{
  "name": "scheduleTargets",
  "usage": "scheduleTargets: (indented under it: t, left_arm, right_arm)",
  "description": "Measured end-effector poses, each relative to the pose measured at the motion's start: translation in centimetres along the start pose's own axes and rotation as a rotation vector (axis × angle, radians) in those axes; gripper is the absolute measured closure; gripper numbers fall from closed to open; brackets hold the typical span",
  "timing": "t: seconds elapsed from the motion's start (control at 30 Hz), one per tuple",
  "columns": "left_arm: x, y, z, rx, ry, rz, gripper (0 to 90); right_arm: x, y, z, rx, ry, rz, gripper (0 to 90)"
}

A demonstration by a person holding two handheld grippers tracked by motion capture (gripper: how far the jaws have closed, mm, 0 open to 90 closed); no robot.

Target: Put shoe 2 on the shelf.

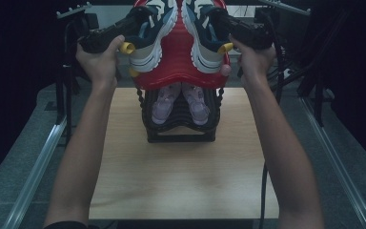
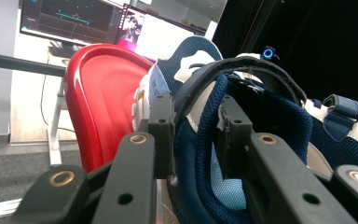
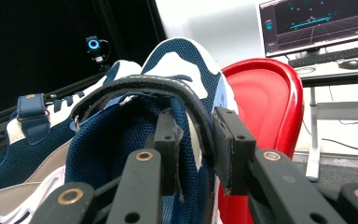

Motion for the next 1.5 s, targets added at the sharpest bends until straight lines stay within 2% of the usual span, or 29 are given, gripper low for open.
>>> scheduleTargets:
  t: [0.2, 0.43, 0.67, 0.83, 0.93, 1.03, 1.13, 1.2, 1.23, 1.3, 1.4, 1.43, 1.5]
  left_arm:
    - [-0.7, 0.2, -0.4, -0.006, -0.003, 0.001, 71.6]
    - [-1.4, 0.2, -0.9, -0.014, 0.009, 0.018, 71.6]
    - [-2.2, 0.1, -1.8, -0.024, -0.002, 0.038, 71.6]
    - [-2.1, -0.3, -2.6, -0.027, 0.015, 0.061, 71.6]
    - [-2.2, -0.3, -2.9, -0.045, -0.004, 0.070, 71.4]
    - [-2.3, -0.1, -3.3, -0.063, -0.010, 0.066, 69.1]
    - [-2.4, 0.2, -3.5, -0.073, -0.016, 0.060, 62.2]
    - [-2.4, 0.2, -3.5, -0.071, -0.017, 0.056, 58.6]
    - [-2.3, 0.3, -3.4, -0.068, -0.014, 0.049, 56.5]
    - [-2.1, 0.2, -3.2, -0.064, -0.017, 0.043, 52.8]
    - [-1.9, 0.1, -3.0, -0.064, -0.026, 0.039, 48.8]
    - [-1.6, 0.1, -2.9, -0.080, -0.034, 0.040, 47.7]
    - [-1.4, 0.1, -2.9, -0.091, -0.046, 0.031, 46.1]
  right_arm:
    - [-0.2, 0.3, 0.0, 0.014, -0.011, -0.015, 72.6]
    - [-1.1, 0.6, -0.4, 0.017, -0.030, -0.028, 72.5]
    - [-1.8, 0.7, -0.8, 0.018, -0.036, -0.041, 72.5]
    - [-2.2, 0.8, -1.2, 0.049, -0.051, -0.057, 71.7]
    - [-2.5, 0.9, -1.5, 0.060, -0.065, -0.058, 70.6]
    - [-2.9, 0.8, -1.9, 0.068, -0.090, -0.032, 66.8]
    - [-3.2, 0.5, -2.2, 0.082, -0.105, -0.001, 62.2]
    - [-3.2, 0.4, -2.2, 0.085, -0.103, 0.000, 60.5]
    - [-3.2, 0.3, -2.1, 0.083, -0.106, 0.015, 55.0]
    - [-3.1, 0.3, -2.1, 0.086, -0.123, 0.022, 50.6]
    - [-2.9, 0.3, -2.0, 0.096, -0.114, 0.028, 46.1]
    - [-2.5, 0.3, -1.9, 0.090, -0.105, 0.044, 42.1]
    - [-2.3, 0.4, -1.8, 0.071, -0.092, 0.063, 40.7]
Point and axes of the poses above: each handheld gripper's, and its own axes: x roughly backward along the jaws, z roughly out of its top, y roughly to its right, the point moved 4 cm from there along -x, roughly forward along the jaws, and after that the axes turned 9 degrees about y, right-handed, at the moved point
